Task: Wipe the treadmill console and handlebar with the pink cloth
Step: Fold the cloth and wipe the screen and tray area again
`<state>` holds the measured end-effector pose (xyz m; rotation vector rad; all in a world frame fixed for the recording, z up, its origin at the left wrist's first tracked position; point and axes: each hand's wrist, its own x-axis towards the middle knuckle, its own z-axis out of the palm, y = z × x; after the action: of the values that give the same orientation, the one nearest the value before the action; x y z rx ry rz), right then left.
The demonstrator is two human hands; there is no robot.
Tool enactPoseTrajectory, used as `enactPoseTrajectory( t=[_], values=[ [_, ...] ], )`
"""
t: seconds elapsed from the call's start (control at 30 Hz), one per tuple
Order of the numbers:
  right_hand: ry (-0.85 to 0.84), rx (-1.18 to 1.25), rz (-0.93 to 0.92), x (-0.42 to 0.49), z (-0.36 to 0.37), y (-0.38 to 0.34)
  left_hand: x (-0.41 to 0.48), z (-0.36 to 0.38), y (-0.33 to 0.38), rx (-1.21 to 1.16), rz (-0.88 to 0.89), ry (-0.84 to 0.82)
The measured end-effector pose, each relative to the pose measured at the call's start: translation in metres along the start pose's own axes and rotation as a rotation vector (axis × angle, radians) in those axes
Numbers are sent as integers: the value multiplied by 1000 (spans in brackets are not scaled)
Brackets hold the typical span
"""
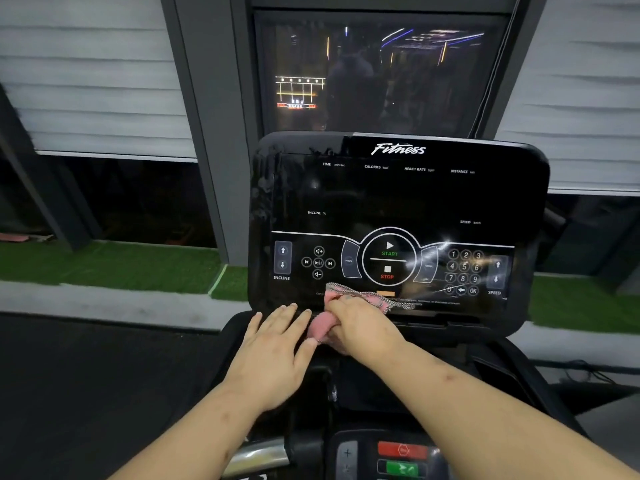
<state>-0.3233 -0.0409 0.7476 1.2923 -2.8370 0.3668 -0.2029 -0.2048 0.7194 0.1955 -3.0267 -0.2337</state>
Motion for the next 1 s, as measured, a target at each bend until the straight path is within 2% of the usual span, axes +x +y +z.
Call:
enactPoseTrajectory(
  t=[0.23, 0.53, 1.0],
  values=[
    [-29, -26, 108, -33, -15, 45, -1, -1, 15, 39, -5, -38],
    [14, 46, 26, -16, -8, 12, 0, -3, 22, 68, -28, -36],
    [-56, -157, 143, -87, -38, 136, 1, -9, 42, 32, -134, -54]
  ],
)
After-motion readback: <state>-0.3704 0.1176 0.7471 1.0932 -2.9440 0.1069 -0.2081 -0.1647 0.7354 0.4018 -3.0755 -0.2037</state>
